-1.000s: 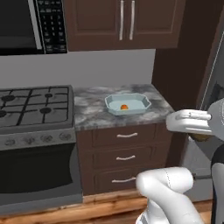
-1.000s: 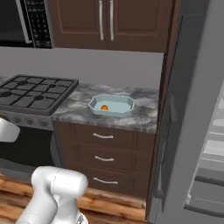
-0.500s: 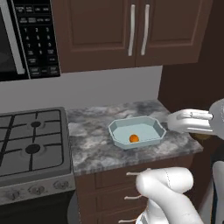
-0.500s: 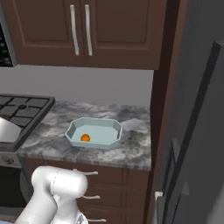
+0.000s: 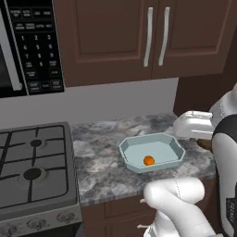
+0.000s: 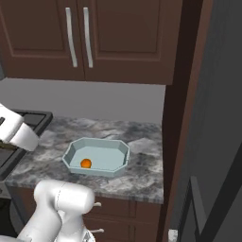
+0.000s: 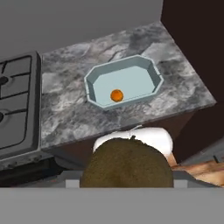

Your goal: Pick the kiwi and tangerine from the fridge and place them inside the tupperware on the counter.

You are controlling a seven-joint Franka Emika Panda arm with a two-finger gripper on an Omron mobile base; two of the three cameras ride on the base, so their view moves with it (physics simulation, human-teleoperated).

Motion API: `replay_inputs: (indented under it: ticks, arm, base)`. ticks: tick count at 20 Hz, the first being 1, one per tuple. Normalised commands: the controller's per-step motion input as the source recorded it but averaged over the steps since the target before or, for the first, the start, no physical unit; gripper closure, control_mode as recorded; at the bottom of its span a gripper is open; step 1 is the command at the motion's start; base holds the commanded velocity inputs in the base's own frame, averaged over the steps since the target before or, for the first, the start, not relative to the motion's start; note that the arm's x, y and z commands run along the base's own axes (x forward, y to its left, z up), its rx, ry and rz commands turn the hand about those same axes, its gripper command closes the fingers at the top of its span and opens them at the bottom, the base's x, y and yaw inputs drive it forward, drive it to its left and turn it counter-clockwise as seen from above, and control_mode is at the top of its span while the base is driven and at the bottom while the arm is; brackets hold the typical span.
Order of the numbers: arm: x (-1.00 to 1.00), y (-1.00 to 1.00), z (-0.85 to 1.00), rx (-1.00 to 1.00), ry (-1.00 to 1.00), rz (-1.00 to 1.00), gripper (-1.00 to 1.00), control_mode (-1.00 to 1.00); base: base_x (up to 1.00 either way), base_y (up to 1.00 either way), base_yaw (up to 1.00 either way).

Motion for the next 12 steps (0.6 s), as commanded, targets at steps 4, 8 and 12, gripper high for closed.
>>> replay_inputs:
  ticks: [4,8,12]
  arm:
    - [0.09,-0.14,-0.69,0.0,0.45,0.0,1.0,-1.0]
    - [0.0,-0.02,-0.69,0.0,0.31,-0.16,1.0,-1.0]
    - [0.29,-0.23,-0.55,0.0,0.16,-0.11,1.0,-1.0]
  base:
    - [0.0,0.0,0.0]
    - [0.0,0.0,0.0]
    - [0.0,0.0,0.0]
